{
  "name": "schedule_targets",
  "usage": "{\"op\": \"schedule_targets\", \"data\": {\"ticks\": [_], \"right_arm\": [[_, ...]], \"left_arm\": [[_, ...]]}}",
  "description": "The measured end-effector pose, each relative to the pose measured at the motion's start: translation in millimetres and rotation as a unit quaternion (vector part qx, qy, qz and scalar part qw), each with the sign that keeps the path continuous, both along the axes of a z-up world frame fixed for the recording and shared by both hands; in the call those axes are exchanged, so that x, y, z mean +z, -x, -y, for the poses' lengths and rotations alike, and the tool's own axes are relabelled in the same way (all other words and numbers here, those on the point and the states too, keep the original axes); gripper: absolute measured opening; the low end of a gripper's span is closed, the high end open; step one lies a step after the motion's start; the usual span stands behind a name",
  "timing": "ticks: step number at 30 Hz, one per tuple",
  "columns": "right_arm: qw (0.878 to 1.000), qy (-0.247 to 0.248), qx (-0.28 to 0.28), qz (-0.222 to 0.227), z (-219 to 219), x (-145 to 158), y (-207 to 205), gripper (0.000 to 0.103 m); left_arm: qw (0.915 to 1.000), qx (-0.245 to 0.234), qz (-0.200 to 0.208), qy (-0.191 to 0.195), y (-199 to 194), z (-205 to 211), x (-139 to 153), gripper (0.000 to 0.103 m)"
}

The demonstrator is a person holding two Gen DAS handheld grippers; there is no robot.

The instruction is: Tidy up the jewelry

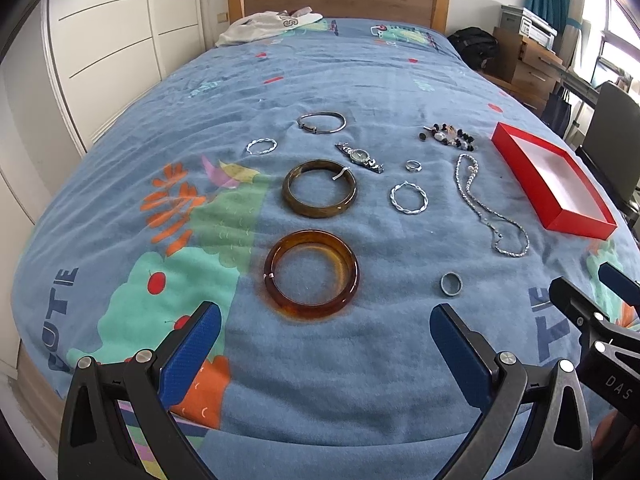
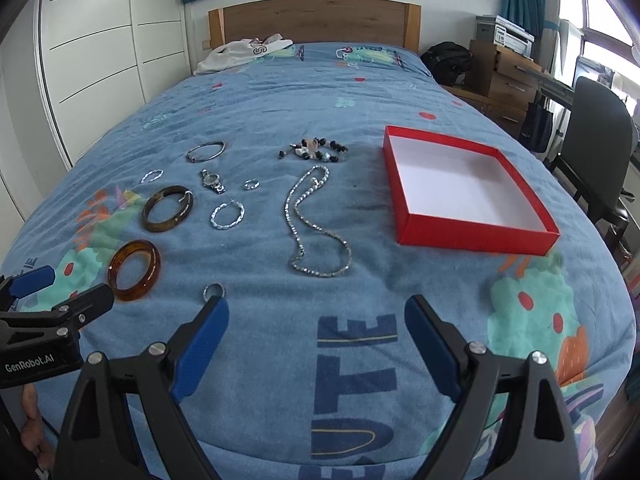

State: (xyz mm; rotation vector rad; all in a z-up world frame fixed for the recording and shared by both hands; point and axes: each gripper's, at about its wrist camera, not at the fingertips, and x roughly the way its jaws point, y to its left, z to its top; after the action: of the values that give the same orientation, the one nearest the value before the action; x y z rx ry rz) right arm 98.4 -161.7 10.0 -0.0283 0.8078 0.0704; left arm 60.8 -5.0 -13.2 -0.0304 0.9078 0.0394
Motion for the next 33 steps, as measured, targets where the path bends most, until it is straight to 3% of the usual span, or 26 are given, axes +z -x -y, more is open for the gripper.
{"op": "schedule_targets", "data": {"ticks": [33], "right_arm": [[1.000, -0.007, -0.007, -0.012, 12, -13, -9, 0.090]], "left_arm": [[0.9998, -0.018, 0.005, -0.005, -13, 13, -3, 0.102]]}}
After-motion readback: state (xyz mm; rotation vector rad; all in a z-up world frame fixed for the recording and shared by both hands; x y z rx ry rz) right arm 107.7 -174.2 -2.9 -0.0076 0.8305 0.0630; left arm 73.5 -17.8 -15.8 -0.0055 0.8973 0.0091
